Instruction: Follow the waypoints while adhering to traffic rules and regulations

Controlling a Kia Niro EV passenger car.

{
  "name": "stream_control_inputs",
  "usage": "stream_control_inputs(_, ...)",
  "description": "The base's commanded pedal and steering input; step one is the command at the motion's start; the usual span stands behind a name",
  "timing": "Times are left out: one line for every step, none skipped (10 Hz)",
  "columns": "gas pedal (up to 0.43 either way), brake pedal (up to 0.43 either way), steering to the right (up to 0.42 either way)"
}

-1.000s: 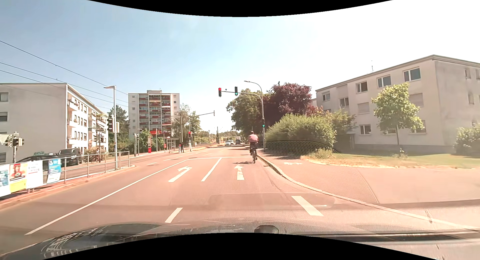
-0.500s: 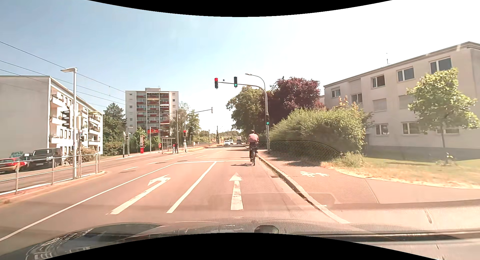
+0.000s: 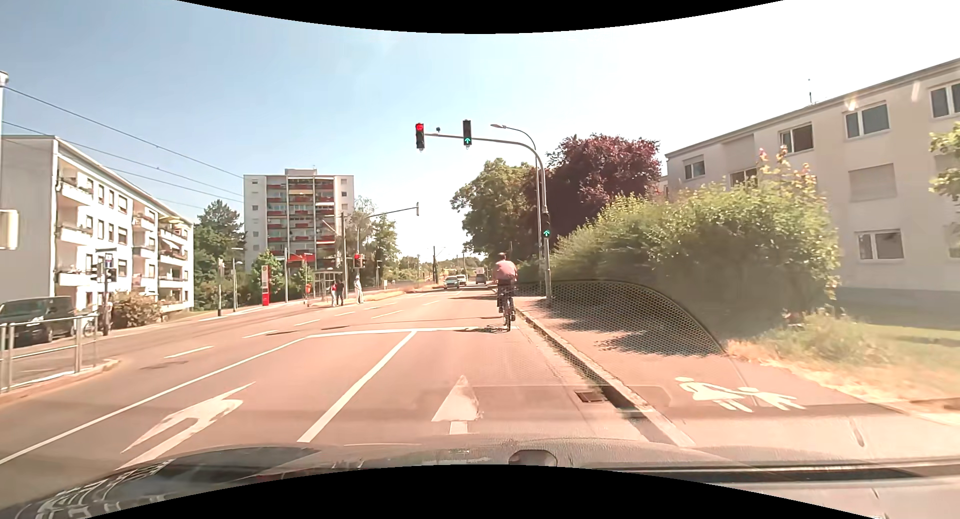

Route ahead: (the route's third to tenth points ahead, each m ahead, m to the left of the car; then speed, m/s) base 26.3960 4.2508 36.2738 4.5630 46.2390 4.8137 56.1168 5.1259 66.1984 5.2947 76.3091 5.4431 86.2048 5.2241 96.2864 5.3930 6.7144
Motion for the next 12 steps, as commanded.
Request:
stream_control_inputs(0.000, 0.000, -0.019)
stream_control_inputs(0.000, 0.000, -0.019)
stream_control_inputs(0.000, 0.000, -0.018)
stream_control_inputs(0.000, 0.000, -0.018)
stream_control_inputs(0.000, 0.000, -0.018)
stream_control_inputs(0.000, 0.000, -0.018)
stream_control_inputs(0.000, 0.000, -0.018)
stream_control_inputs(0.000, 0.000, -0.017)
stream_control_inputs(0.000, 0.000, -0.017)
stream_control_inputs(0.000, 0.000, -0.017)
stream_control_inputs(0.000, 0.000, -0.016)
stream_control_inputs(0.000, 0.000, -0.016)
